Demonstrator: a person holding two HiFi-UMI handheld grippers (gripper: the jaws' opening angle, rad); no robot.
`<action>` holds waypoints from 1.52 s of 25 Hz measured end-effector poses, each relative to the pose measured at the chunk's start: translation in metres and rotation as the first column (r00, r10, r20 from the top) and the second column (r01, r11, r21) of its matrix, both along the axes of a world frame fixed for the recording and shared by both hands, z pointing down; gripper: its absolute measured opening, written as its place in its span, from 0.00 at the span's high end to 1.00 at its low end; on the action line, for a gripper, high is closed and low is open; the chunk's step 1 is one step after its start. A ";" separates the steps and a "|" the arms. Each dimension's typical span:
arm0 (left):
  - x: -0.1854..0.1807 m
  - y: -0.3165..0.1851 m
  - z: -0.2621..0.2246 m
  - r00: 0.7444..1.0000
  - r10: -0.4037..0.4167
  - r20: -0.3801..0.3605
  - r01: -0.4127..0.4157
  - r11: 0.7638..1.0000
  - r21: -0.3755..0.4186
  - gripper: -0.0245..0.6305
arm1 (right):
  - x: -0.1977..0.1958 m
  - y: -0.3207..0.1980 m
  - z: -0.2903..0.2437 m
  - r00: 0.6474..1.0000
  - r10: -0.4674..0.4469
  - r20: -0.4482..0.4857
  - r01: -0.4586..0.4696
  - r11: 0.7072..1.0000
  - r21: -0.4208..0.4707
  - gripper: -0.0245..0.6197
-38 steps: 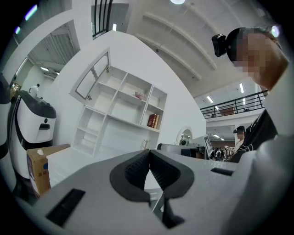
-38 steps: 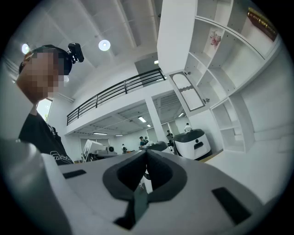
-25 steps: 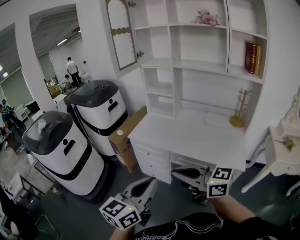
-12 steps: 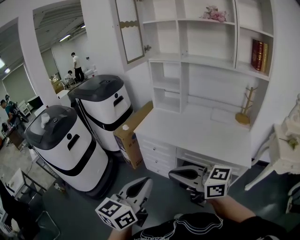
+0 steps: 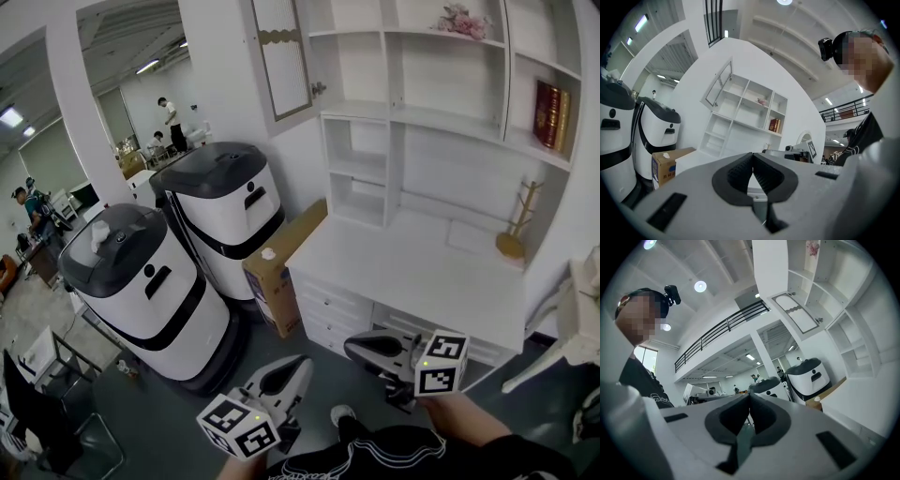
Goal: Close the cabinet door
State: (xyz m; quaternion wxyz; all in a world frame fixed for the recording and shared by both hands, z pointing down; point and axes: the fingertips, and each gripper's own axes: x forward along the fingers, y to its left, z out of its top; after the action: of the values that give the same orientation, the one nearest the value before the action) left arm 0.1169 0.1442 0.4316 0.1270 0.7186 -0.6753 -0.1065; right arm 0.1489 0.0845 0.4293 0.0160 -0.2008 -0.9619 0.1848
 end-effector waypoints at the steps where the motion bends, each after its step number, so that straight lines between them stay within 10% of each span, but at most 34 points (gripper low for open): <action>1: -0.008 -0.005 0.002 1.000 -0.002 0.000 0.002 1.000 -0.004 0.96 | -0.009 -0.005 0.002 1.000 -0.005 -0.001 0.005 1.000 -0.004 0.95; 17: -0.171 -0.161 -0.006 0.998 0.025 -0.063 -0.024 1.000 0.012 0.96 | -0.176 -0.163 -0.014 0.999 -0.018 0.029 0.018 1.000 -0.007 0.95; 38: -0.290 -0.233 -0.060 0.989 0.145 -0.038 -0.132 0.960 0.245 0.95 | -0.276 -0.249 -0.036 0.997 0.049 0.065 -0.053 0.997 0.055 0.95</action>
State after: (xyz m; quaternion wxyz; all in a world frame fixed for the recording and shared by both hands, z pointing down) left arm -0.1731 -0.0892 0.3718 0.0643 0.7710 -0.6015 -0.1991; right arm -0.1269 -0.1646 0.3934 -0.0137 -0.1815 -0.9716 0.1513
